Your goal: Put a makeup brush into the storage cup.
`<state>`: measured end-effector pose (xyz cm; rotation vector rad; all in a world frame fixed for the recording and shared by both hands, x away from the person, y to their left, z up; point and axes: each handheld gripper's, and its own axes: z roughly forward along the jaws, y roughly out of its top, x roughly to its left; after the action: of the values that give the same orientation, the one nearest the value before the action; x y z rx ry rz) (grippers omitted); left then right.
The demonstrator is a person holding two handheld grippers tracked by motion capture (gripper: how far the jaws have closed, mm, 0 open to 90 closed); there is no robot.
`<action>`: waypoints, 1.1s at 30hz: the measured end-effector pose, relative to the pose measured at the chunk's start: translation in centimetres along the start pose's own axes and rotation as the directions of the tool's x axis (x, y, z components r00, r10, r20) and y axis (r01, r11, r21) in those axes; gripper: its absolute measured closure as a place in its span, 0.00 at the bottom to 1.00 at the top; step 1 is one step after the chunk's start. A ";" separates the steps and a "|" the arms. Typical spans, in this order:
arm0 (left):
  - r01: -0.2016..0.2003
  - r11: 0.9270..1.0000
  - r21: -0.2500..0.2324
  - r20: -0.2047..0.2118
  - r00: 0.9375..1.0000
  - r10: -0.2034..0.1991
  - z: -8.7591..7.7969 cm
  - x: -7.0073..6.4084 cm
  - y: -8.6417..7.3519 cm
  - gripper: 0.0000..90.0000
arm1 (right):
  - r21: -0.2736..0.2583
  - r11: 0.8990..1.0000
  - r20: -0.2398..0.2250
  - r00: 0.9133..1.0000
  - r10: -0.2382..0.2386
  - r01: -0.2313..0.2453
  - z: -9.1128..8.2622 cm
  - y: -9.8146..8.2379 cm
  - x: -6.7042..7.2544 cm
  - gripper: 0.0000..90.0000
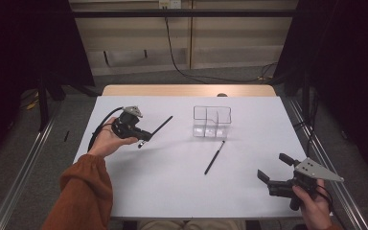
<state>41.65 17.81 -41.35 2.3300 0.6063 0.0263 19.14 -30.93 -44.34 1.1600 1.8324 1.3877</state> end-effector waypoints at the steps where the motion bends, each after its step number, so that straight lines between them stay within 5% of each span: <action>1: 0.007 1.000 -0.019 -0.007 1.000 -0.007 -0.1 -0.1 0.0 0.93 | 0.000 1.000 -0.001 1.000 -0.002 0.002 0.0 0.0 0.0 0.00; 6: 0.004 0.997 -0.075 -0.030 1.000 -0.006 -0.7 -0.2 -0.3 0.93 | 0.000 1.000 -0.001 1.000 -0.001 0.001 0.0 0.0 0.0 0.00; 10: 0.016 0.988 -0.151 -0.042 0.999 -0.022 -1.2 -0.7 -0.4 0.93 | 0.000 1.000 -0.002 1.000 -0.003 0.003 0.0 0.0 0.0 0.00; 11: 0.026 0.977 -0.210 -0.045 0.998 -0.036 -1.7 -0.8 -0.3 0.93 | 0.001 1.000 0.000 1.000 -0.002 0.002 0.0 0.0 0.0 0.00; 12: 0.026 0.977 -0.210 -0.045 0.998 -0.036 -1.7 -0.8 -0.3 0.93 | 0.001 1.000 0.000 1.000 -0.002 0.002 0.0 0.0 0.0 0.00; 15: 0.033 0.956 -0.293 -0.034 0.998 -0.044 -2.3 -0.9 -0.3 0.93 | 0.000 1.000 -0.002 1.000 -0.005 0.005 0.0 0.0 0.0 0.00; 20: 0.019 0.950 -0.312 -0.053 0.998 -0.038 -2.1 -1.1 -0.7 0.93 | 0.000 1.000 0.000 1.000 -0.001 0.001 0.0 0.0 0.0 0.00; 29: 0.035 0.896 -0.443 -0.054 0.996 -0.066 -3.1 -1.4 -1.4 0.93 | 0.000 1.000 0.002 1.000 -0.002 0.002 0.0 0.0 0.1 0.00; 33: 0.016 0.900 -0.436 -0.046 0.998 -0.040 -2.9 -2.1 -1.4 0.93 | -0.001 1.000 0.001 1.000 -0.003 0.003 0.0 0.0 0.0 0.00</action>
<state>38.64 19.69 -39.78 1.8884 0.5910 0.1938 19.11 -30.90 -44.33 1.1575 1.8316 1.3859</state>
